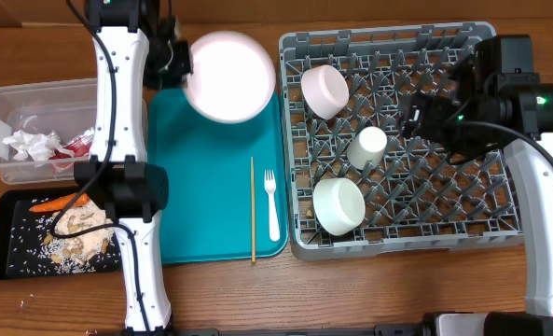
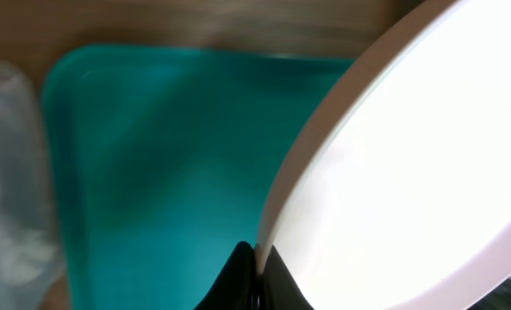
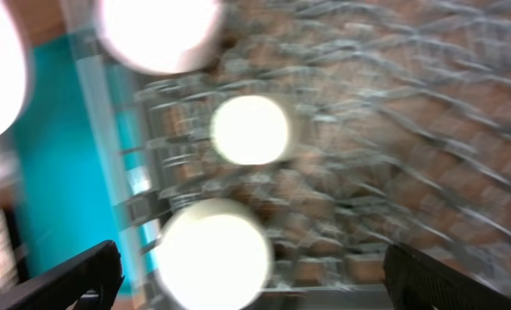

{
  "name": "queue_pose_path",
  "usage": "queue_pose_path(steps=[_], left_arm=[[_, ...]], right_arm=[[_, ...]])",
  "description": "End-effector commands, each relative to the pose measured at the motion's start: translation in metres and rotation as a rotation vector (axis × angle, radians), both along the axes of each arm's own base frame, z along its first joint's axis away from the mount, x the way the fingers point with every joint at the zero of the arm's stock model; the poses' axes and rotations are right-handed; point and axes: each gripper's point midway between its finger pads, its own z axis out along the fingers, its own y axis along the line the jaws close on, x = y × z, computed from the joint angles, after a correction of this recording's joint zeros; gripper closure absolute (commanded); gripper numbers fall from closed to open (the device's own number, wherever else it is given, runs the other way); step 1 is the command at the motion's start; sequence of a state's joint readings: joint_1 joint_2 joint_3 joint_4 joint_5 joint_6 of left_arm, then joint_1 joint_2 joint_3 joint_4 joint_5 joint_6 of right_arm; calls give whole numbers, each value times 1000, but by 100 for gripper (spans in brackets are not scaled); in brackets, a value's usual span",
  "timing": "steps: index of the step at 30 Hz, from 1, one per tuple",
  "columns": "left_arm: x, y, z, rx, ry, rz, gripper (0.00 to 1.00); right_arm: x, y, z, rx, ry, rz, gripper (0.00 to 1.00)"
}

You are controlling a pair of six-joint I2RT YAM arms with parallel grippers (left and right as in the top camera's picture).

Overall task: Sort waste into correct bins and load items into the dishwasher
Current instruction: 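Lift the pink plate over the rack and hand it to the right gripper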

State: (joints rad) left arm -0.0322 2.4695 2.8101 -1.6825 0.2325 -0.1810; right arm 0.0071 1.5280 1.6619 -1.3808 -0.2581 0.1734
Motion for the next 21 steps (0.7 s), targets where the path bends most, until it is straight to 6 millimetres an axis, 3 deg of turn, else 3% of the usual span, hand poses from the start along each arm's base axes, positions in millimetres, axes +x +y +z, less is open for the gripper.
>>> queue_pose_path(steps=[1,4,7,8,13,19,21], left_arm=[[-18,-61,77,-230,-146,-121,96],[-35,-87,105,-258,-196,-186,96],[-48,-109,118,-238,-225,-241,96],[-56,-125,120,-212,-234,-277,96],[-75,-165,113,-206,-206,-369,96],[-78,-172,106,-131,-208,-372,96],[-81,-176,108,-157,-202,-382,96]], right_arm=[[-1,39,20,185,-85,195,0],[6,41,24,196,-119,204,0],[7,45,28,219,-132,215,0],[6,46,29,229,-132,220,0],[9,46,30,227,-143,221,0],[10,46,30,226,-151,222,0],[14,46,32,224,-169,224,8]])
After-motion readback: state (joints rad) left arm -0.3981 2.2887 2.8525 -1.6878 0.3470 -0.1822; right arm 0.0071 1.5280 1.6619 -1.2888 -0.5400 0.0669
